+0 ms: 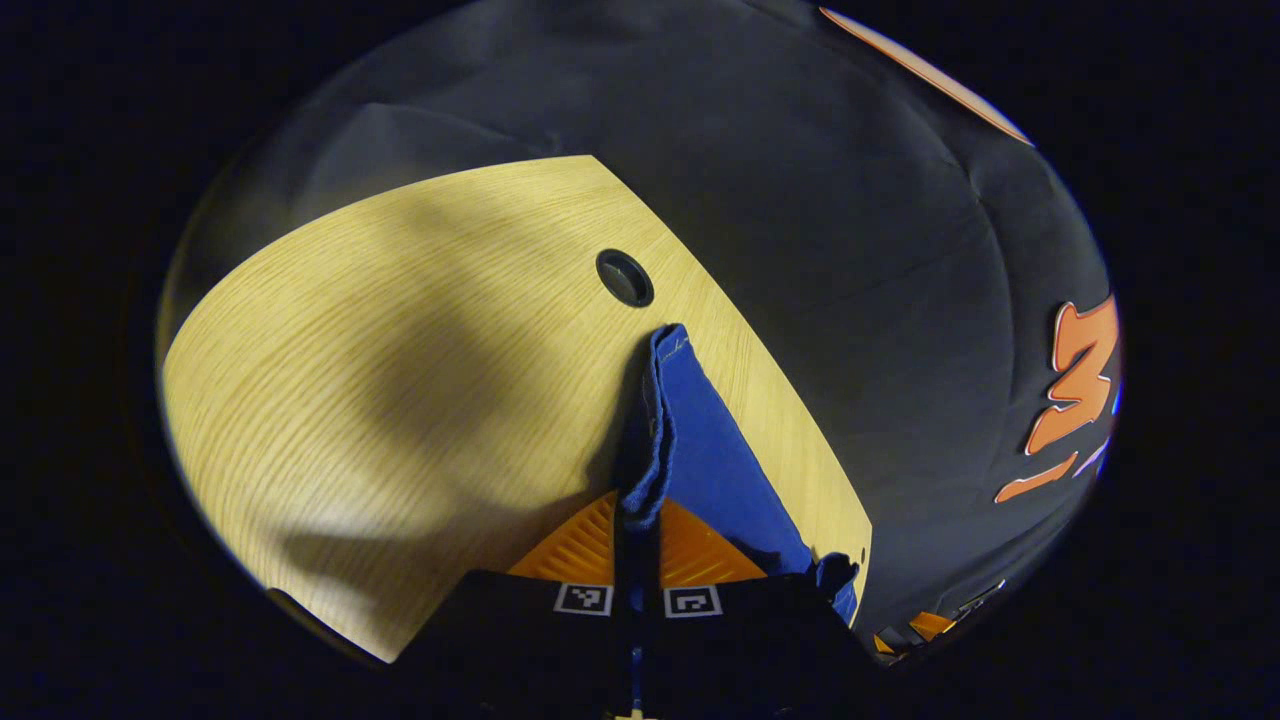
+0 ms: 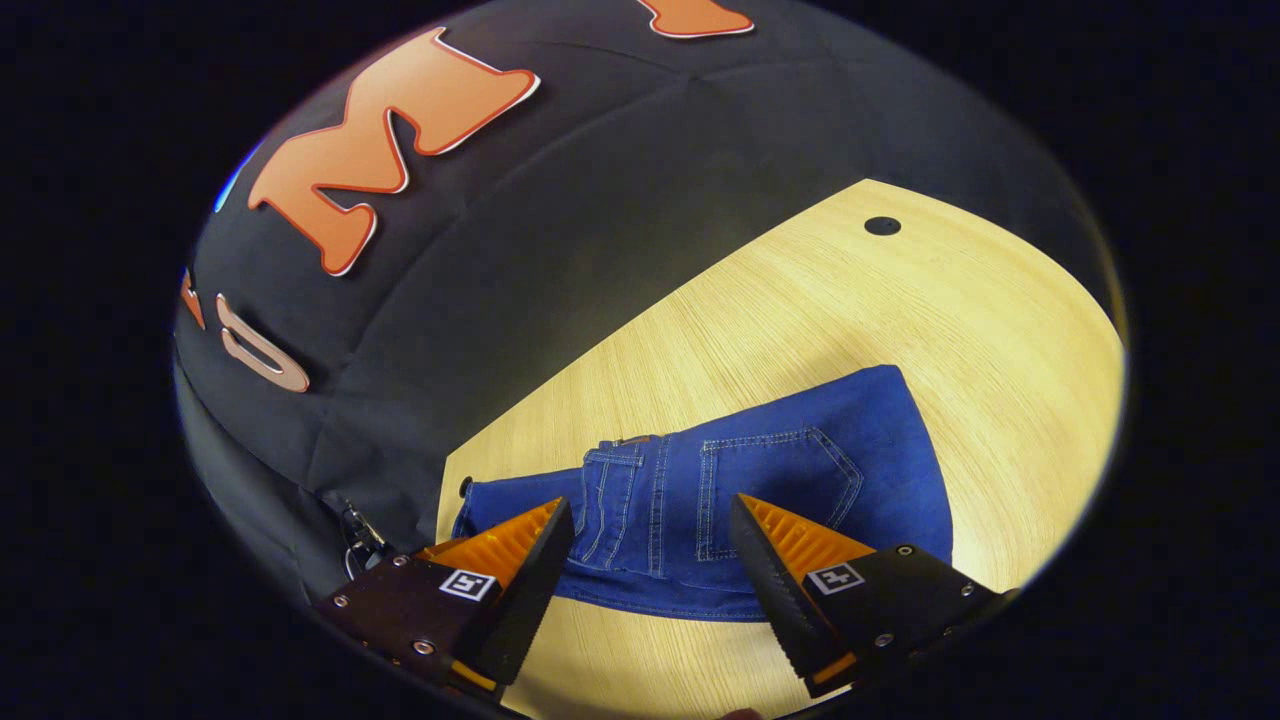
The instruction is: Grasp the waist and the cuffs of the jeans and fold them to make the two legs overlap; first hold the waist and fold one-third of the jeans toward the cuffs, then hold the cuffs and fold the remaining one-third in the same direction to finish folding.
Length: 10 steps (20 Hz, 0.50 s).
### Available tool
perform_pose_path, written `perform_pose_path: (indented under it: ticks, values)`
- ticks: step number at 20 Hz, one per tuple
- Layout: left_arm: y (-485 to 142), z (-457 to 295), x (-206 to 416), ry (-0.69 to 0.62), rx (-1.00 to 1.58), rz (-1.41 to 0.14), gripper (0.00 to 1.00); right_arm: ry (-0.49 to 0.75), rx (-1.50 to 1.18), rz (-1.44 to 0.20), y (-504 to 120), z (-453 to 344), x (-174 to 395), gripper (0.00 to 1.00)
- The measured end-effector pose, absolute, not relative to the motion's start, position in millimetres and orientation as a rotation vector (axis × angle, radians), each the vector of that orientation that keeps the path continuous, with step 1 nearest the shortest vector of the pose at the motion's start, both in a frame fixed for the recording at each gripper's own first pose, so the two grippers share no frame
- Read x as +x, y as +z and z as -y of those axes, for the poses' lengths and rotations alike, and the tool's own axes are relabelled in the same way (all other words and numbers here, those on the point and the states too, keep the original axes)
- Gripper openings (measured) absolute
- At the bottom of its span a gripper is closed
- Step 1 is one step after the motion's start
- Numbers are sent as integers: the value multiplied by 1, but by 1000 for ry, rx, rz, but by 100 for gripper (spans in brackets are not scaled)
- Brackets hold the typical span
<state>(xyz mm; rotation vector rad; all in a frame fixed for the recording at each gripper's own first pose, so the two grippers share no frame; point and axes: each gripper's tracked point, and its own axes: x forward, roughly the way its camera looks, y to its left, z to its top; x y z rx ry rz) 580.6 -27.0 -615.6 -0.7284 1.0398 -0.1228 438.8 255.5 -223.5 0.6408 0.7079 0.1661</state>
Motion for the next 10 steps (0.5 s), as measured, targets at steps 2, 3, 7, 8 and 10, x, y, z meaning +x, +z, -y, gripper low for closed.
perform_pose_path:
  ticks: [2,3,7,8,10]
  values:
    - [-595,30,579,-128,-768,-1002,4,165,655,-706,-225,-252,438,98]
    - [-577,34,574,-139,-799,-983,5,163,656,-703,-225,-249,437,98]
    - [-523,80,564,-241,-817,-941,4,186,669,-679,-213,-240,435,98]
    - [-509,100,562,-272,-812,-939,4,187,669,-671,-210,-235,435,98]
    - [-483,144,555,-336,-785,-939,4,191,670,-663,-204,-221,433,98]
